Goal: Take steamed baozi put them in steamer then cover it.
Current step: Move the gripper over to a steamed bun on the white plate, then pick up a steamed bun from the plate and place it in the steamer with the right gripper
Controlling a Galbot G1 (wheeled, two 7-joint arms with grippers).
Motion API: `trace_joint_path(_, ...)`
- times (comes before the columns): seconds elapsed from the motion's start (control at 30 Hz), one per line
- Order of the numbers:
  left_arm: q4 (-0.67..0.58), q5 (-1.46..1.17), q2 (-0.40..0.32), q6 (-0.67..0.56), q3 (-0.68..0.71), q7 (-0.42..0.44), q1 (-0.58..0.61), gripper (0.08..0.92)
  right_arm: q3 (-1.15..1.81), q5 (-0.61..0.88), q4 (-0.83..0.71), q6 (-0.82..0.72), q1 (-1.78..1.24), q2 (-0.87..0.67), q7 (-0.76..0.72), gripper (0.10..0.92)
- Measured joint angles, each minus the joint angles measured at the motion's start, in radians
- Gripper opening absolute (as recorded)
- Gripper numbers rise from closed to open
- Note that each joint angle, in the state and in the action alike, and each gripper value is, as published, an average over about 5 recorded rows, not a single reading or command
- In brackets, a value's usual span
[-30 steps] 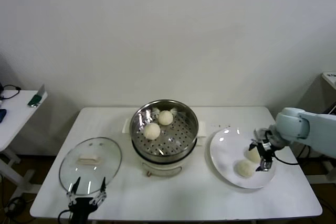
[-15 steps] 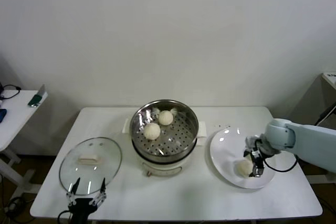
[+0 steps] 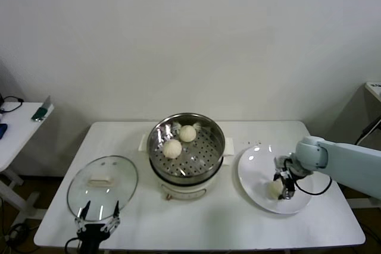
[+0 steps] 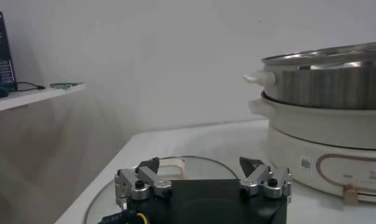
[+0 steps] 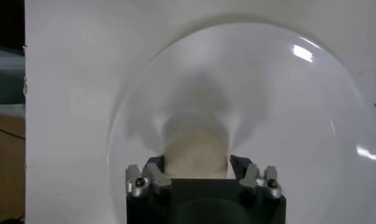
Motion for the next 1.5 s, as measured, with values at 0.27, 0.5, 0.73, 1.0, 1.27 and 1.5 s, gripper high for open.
trace_joint_path(0.27,0.004,-0.002,0.002,-0.003,-0.002,-0.001,-0.001,0.823,-0.035,-0.012,-0.01,0.043,0.07,0.01,-0.051,0.63)
trace_joint_path(0.5,0.0,-0.001,0.005,0.001,-0.002,0.0,-0.004,0.823,-0.076,-0.034,-0.042,0.175,0.253,0.059,-0.149,0.636)
trace_joint_path(0.73,-0.007,0.001,0.007,0.006,-0.004,0.001,-0.006,0.823,-0.066,-0.031,-0.049,0.365,0.454,0.179,-0.217,0.636)
trace_joint_path(1.0,-0.014,-0.006,0.008,0.003,-0.018,0.0,0.005,0.823,-0.037,-0.038,0.032,0.536,0.578,0.36,-0.243,0.636)
trace_joint_path(1.27,-0.015,-0.013,0.01,0.001,-0.027,-0.001,0.009,0.823,-0.048,-0.106,0.099,0.657,0.585,0.531,-0.223,0.636)
trace_joint_path(1.5,-0.021,-0.016,0.011,0.0,-0.031,-0.001,0.013,0.823,-0.073,-0.195,0.09,0.726,0.531,0.629,-0.197,0.636)
